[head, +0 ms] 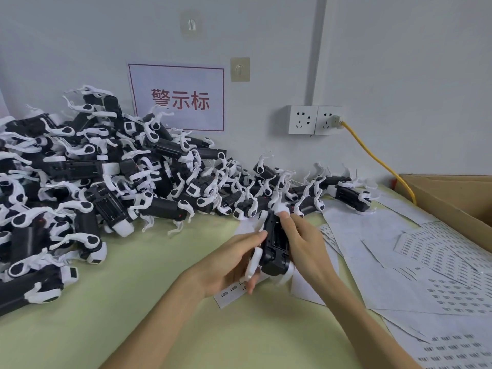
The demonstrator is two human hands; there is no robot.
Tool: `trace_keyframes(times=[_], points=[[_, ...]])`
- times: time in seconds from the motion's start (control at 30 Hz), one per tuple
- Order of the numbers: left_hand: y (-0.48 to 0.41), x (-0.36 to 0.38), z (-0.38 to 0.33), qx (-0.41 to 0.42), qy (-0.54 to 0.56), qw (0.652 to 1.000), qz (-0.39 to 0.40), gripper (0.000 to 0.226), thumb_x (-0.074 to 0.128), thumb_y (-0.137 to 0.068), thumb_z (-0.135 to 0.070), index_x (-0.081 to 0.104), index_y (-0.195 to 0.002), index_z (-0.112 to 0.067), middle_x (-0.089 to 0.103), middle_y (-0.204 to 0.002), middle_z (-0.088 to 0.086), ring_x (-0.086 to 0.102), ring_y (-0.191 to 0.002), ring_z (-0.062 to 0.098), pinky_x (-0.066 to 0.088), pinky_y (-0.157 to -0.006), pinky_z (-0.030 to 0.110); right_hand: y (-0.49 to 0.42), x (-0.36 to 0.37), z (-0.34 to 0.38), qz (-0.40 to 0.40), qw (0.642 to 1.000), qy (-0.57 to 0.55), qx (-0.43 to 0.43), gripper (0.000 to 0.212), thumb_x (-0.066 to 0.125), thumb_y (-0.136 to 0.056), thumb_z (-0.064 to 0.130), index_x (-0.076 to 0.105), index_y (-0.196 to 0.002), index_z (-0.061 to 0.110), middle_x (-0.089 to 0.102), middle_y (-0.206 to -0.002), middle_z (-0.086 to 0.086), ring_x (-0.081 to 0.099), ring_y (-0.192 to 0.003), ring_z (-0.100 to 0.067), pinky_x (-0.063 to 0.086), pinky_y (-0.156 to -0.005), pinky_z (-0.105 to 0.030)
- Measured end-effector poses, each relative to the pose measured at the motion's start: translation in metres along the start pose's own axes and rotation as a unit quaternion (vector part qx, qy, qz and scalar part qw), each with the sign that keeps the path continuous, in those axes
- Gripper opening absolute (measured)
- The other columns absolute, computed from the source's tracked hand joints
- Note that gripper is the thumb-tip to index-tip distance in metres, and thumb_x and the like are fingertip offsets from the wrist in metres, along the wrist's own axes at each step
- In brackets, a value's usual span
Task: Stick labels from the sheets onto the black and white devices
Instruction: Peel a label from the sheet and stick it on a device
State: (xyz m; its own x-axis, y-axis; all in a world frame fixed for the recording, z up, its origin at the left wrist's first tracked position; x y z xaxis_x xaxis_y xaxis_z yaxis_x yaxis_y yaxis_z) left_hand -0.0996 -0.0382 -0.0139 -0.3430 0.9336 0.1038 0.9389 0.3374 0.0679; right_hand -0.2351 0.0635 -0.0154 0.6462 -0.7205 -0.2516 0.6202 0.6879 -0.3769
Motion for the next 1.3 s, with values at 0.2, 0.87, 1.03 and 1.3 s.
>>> trace_keyframes(times=[0.2, 0.87, 1.03, 1.3], points=[[-0.004, 0.002, 0.003, 0.023, -0.001, 0.997, -0.068, 0.050, 0.043, -0.105, -0.053, 0.063, -0.131, -0.014, 0.043, -0.080, 0.045, 0.033, -0.034, 0.017, 0.042, -0.040, 0.025, 0.004, -0.001, 0.008, 0.143, 0.984, -0.088, 0.064, 0.043, 0.068, -0.090, 0.051, 0.051, -0.126, 0.034, 0.061, -0.118, -0.011, 0.070, -0.098, -0.013, 0.059, -0.071, -0.028], [0.003, 0.004, -0.003, 0.052, -0.030, 0.984, -0.165, 0.065, 0.040, -0.098, -0.065, 0.082, -0.102, -0.016, 0.060, -0.090, 0.044, 0.046, -0.077, 0.039, 0.033, -0.065, 0.040, 0.002, -0.005, 0.009, 0.181, 0.974, -0.129, 0.038, 0.044, 0.054, -0.098, 0.050, 0.051, -0.125, 0.015, 0.073, -0.114, -0.014, 0.074, -0.096, -0.026, 0.056, -0.065, -0.033], [0.001, -0.003, -0.004, -0.013, 0.085, 0.994, -0.071, 0.060, 0.062, -0.086, -0.064, 0.077, -0.118, -0.015, 0.074, -0.094, 0.009, 0.069, -0.076, 0.019, 0.053, -0.060, 0.024, 0.002, -0.010, 0.010, 0.234, 0.954, -0.179, 0.055, 0.042, 0.052, -0.103, 0.042, 0.050, -0.134, 0.014, 0.073, -0.123, -0.009, 0.068, -0.094, -0.033, 0.052, -0.073, -0.034], [0.002, -0.007, -0.002, 0.002, 0.086, 0.989, -0.119, 0.029, 0.058, -0.089, -0.045, 0.082, -0.087, -0.030, 0.076, -0.085, -0.001, 0.070, -0.071, 0.007, 0.048, -0.055, 0.019, 0.003, -0.007, 0.009, 0.258, 0.956, -0.136, 0.012, 0.075, 0.089, -0.076, 0.022, 0.046, -0.137, 0.031, 0.071, -0.121, -0.005, 0.071, -0.110, -0.023, 0.057, -0.086, -0.031]])
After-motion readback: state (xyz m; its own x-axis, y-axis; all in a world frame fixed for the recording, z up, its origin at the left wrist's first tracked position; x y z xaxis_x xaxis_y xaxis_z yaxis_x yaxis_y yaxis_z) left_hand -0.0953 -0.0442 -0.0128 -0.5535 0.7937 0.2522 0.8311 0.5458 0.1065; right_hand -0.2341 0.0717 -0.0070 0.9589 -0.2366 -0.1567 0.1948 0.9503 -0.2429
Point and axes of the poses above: each hand's wrist, its own y-axis away from the middle knuckle, its own x-axis out of the palm, z = x × y, the point moved 1 cm from there along -y, towards the middle knuckle
